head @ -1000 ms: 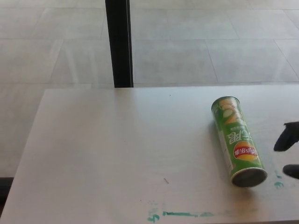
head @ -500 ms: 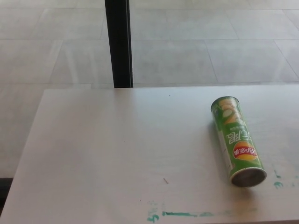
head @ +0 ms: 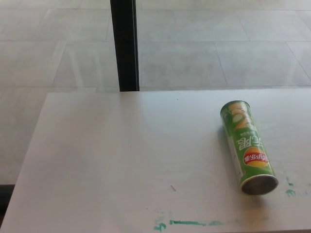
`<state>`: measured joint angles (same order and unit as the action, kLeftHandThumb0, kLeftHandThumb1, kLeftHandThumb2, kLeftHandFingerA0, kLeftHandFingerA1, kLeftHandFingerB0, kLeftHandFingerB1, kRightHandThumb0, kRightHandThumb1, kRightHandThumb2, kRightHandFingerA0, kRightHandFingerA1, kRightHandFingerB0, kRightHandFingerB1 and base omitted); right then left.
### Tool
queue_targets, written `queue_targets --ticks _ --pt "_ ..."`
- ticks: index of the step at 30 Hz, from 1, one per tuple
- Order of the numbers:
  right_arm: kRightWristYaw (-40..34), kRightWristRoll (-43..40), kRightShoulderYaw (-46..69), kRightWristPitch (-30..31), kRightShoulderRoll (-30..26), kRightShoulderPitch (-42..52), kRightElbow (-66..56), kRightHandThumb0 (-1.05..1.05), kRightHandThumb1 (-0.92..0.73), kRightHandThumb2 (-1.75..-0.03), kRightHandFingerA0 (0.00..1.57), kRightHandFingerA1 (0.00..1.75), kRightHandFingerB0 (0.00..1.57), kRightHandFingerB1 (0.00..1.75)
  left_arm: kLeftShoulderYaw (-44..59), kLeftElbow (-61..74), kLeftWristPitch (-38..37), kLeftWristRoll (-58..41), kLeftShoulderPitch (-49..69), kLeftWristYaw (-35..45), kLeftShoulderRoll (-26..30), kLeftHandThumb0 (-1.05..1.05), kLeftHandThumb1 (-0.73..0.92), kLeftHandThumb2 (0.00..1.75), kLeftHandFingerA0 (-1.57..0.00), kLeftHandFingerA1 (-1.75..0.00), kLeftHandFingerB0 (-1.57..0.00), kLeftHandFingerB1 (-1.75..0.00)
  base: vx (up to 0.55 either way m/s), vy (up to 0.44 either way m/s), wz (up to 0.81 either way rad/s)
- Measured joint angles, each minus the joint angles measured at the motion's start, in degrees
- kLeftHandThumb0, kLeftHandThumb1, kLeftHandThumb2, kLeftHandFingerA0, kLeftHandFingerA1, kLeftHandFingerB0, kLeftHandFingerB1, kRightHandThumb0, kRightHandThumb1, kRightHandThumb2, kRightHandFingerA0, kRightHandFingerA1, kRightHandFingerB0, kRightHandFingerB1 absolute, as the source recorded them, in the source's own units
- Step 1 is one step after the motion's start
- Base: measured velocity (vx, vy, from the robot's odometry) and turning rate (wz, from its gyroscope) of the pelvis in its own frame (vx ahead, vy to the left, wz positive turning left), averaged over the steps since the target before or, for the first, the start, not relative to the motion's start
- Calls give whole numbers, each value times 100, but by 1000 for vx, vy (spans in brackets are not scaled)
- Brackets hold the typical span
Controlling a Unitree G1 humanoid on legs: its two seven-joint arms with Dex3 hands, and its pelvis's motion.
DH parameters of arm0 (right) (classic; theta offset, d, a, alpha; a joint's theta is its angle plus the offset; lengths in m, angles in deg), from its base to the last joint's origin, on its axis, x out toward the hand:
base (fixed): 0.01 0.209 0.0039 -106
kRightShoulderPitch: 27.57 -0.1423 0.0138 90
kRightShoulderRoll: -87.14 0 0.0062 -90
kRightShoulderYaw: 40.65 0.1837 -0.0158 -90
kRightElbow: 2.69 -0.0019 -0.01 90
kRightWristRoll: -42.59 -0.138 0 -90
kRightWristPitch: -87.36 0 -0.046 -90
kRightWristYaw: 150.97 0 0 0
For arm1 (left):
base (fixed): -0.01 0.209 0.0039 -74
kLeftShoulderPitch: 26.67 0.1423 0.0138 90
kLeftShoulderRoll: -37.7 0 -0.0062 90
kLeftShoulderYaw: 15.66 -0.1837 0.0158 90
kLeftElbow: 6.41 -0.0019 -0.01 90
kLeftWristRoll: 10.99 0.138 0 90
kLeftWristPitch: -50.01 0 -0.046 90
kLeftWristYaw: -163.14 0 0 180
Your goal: Use the right hand as a fist to push the chips tray inside its container kept in the middle of the desk
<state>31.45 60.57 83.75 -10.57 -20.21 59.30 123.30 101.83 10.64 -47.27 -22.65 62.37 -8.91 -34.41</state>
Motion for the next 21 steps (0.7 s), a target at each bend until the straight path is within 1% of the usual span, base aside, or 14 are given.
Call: queue_targets --ticks 1,3,4,5,6,7,8,11,12,13,14,15,16,21 --pt "-41 -28 43 -19 14 0 148 -58 -69 -104 61 107 28 58 3 -1 0 0 3 0 0 -71 91 67 -61 -71 -49 -50 0 0 0" --pt "-164 -149 288 -114 99 -27 614 -54 -69 -104 62 107 31 62 7 0 0 -2 3 -1 0 -73 91 66 -61 -71 -50 -50 0 0 0" --pt "-202 -210 401 -154 151 -39 789 -54 -69 -104 62 107 31 62 9 0 1 -1 5 -2 0 -73 91 66 -61 -71 -50 -50 0 0 0" --pt "-238 -276 520 -200 206 -53 980 -54 -86 -65 38 113 30 57 9 0 1 -1 8 -3 -1 -74 91 66 -61 -70 -48 -50 0 0 0" --pt "-273 -331 632 -240 255 -68 1150 -58 -86 -65 39 101 30 57 9 0 1 -1 10 -4 -1 -72 70 109 -58 -73 -42 -60 0 0 0" --pt "-324 -418 772 -292 321 -89 1372 -60 -87 -66 37 111 27 61 9 0 1 -1 15 -6 -1 -72 71 109 -55 -72 -41 -60 0 0 0" --pt "-354 -470 859 -321 360 -103 1494 -63 -88 -66 37 104 28 60 9 0 1 -1 17 -6 -1 -76 92 68 -55 -67 -42 -49 0 0 0" --pt "-450 -674 1192 -406 498 -148 1927 -61 -89 -66 38 111 25 54 10 0 1 -1 36 -6 -1 -77 92 67 -56 -69 -43 -48 0 0 0" --pt "-483 -758 1324 -424 547 -168 2080 -64 -91 -67 35 111 21 51 12 -1 1 -3 48 -5 -1 -75 71 108 -53 -73 -38 -59 0 0 0" --pt "-508 -840 1443 -435 591 -189 2210 -61 -90 -67 36 116 22 49 17 -2 1 -4 59 -4 -1 -80 92 67 -56 -73 -42 -49 0 0 0" --pt "-514 -916 1560 -437 626 -199 2307 -62 -90 -67 37 118 20 46 22 -2 1 -7 68 -3 -1 -80 92 68 -55 -71 -41 -48 0 0 0" --pt "-516 -984 1663 -439 647 -211 2390 -61 -89 -67 37 122 17 43 25 -2 1 -7 78 -3 -1 -75 72 111 -53 -72 -37 -58 0 0 0" --pt "-517 -1049 1762 -438 666 -228 2456 -59 -90 -67 37 130 20 47 25 -2 1 -7 90 -3 -1 -79 92 70 -55 -69 -40 -48 0 0 0" --pt "-561 -1381 2260 -438 768 -335 2727 -64 -87 -68 31 123 22 58 42 -3 1 -17 155 -3 -1 -79 91 67 -56 -68 -45 -49 0 0 0"
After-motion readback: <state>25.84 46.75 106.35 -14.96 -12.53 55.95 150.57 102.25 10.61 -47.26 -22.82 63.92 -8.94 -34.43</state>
